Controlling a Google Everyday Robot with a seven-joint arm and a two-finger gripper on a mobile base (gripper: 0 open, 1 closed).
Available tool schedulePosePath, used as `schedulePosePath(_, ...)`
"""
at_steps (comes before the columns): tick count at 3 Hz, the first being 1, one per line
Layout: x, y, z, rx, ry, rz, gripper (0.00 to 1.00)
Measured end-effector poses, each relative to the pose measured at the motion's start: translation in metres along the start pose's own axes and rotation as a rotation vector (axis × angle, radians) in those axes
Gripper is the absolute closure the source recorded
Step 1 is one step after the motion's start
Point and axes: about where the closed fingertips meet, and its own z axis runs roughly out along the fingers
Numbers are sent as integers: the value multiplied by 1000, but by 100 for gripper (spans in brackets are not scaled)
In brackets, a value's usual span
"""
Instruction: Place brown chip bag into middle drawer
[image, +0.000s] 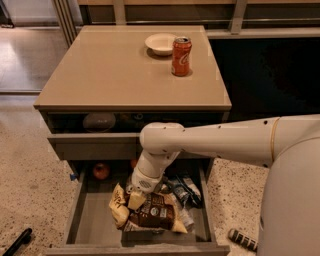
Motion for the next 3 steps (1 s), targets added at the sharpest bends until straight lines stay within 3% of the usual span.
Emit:
schedulePosePath(1,3,-1,1,-6,-2,6,100)
schedulePosePath(2,-31,-13,19,-51,-27,-33,100)
schedulePosePath(3,-31,-12,31,-67,-28,-37,100)
